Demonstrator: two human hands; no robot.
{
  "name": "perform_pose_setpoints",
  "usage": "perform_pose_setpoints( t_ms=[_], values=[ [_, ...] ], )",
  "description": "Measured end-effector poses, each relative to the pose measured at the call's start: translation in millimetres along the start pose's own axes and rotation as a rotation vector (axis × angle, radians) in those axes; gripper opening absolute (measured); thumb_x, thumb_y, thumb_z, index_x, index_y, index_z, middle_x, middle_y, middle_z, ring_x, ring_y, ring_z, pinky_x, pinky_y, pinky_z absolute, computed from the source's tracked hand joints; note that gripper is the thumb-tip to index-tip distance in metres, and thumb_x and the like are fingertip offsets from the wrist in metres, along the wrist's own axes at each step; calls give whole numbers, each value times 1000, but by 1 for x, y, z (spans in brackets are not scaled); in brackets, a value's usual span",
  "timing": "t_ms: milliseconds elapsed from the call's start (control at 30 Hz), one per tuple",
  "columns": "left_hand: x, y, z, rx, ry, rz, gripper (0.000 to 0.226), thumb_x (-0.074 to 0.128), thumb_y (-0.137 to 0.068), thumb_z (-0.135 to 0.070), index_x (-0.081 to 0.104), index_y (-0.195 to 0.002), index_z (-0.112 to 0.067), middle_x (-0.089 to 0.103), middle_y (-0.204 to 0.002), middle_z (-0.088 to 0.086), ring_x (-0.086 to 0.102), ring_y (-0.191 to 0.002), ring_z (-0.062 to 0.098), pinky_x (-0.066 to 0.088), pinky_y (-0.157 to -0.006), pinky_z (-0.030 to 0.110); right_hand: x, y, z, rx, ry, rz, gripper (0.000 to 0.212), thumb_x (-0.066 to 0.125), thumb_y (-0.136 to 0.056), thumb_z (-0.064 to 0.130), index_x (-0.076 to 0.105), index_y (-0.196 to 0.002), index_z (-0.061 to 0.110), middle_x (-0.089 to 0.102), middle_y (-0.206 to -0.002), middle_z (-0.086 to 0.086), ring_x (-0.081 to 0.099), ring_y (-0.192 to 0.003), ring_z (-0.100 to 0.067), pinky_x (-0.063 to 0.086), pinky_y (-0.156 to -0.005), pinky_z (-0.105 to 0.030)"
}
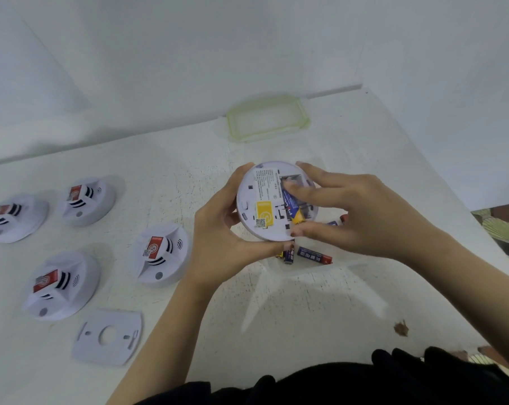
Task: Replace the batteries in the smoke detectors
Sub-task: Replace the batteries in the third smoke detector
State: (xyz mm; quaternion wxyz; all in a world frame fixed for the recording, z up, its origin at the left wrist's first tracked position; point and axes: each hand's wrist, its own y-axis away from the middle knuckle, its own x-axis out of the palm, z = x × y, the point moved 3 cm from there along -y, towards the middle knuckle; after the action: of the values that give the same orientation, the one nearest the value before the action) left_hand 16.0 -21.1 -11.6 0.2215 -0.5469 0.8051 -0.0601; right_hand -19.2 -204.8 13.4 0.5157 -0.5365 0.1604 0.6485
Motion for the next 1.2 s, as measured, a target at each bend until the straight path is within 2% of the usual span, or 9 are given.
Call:
perform_pose_setpoints(
  t_ms=[100,200,300,433,667,833,933,1033,1200],
  values=[
    [-1,0,2,4,3,-16,86,91,-54,-3,51,-130,-3,66,-115,1,63,-109,15,54,-85,24,1,3,-3,82,-151,-118,46,51,-86,45,65,-118,15,55,-133,-9,61,-112,-17,41,-67,1],
    [-1,2,5,4,-7,-41,87,91,-54,-3,50,-130,-5,64,-119,-3,61,-112,11,53,-87,22,-1,10,-2,114,-263,-307,31,50,-90,27,69,-110,11,64,-122,-6,48,-125,-5,49,-88,-18],
    [-5,3,8,24,-31,-98,89,93,-54,-6,48,-130,-16,62,-120,-17,58,-114,3,50,-88,17,-4,20,-4,179,-340,-389,29,47,-89,22,71,-100,11,67,-115,-3,48,-125,0,53,-79,-29],
    [-12,5,13,29,-47,-141,87,88,-54,-8,45,-128,-19,58,-117,-32,55,-114,-5,48,-87,11,-2,32,-18,298,-307,-231,29,47,-80,36,71,-92,25,65,-116,7,49,-118,9,45,-96,-21],
    [-2,4,12,5,-10,-140,90,89,-50,-5,43,-126,-16,57,-114,-37,56,-111,-9,48,-83,9,1,18,-8,322,-301,-79,47,50,-89,40,37,-134,43,46,-117,37,46,-109,19,30,-90,0],
    [6,0,10,-32,-42,-115,96,89,-52,4,37,-129,-20,54,-114,-34,52,-109,-15,46,-82,5,2,3,-7,364,-514,-144,45,60,-90,20,50,-133,31,66,-112,16,58,-106,10,41,-88,-7],
    [-2,-6,15,-32,-95,-86,110,94,-50,-29,29,-139,-24,46,-130,-9,47,-123,1,46,-98,21,-1,-9,-7,343,-537,-109,41,61,-90,17,55,-128,30,67,-109,16,59,-105,8,36,-86,1],
    [-10,-11,16,2,-228,-134,97,83,-46,-47,35,-129,-37,46,-129,-1,46,-124,12,45,-101,32,-4,-24,-14,319,-526,-63,31,55,-94,22,59,-123,29,69,-103,16,62,-102,3,46,-88,-17],
    [-19,-20,17,39,-325,-198,102,81,-43,-49,41,-132,-19,43,-122,-9,42,-117,-5,36,-98,10,1,-59,-50,361,-338,69,26,51,-93,15,66,-110,26,68,-94,13,62,-89,1,42,-80,-10]
  ],
)
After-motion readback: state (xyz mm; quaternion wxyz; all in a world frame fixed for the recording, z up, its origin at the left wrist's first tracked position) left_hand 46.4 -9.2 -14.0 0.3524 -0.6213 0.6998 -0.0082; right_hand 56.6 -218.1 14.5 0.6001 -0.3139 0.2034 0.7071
